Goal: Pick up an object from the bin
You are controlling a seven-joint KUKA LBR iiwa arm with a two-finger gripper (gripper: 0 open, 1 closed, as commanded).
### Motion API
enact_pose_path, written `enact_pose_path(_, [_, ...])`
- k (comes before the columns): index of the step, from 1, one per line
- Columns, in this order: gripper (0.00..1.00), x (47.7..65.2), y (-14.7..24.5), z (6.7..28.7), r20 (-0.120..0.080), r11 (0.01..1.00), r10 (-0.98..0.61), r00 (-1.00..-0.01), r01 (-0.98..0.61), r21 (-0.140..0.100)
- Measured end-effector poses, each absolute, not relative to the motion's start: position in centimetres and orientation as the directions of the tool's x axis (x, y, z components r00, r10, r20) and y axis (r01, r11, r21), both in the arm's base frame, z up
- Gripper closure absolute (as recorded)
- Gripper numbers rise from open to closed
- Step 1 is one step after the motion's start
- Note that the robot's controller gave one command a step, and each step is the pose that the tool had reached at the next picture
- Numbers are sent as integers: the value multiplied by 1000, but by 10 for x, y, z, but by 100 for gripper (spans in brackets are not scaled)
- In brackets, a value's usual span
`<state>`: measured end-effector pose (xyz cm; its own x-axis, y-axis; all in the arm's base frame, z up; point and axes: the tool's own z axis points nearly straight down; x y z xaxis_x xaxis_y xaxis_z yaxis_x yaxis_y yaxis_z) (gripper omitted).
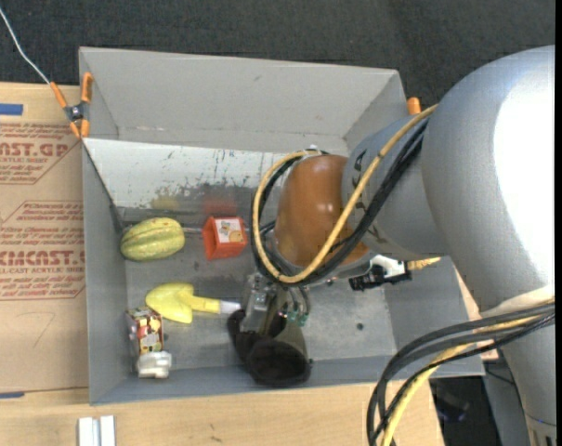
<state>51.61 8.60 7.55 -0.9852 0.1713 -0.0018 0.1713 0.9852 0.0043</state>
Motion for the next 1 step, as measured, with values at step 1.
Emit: enact_pose_path(1, [100, 516, 86, 75, -2, 985, 171, -985, 171, 4])
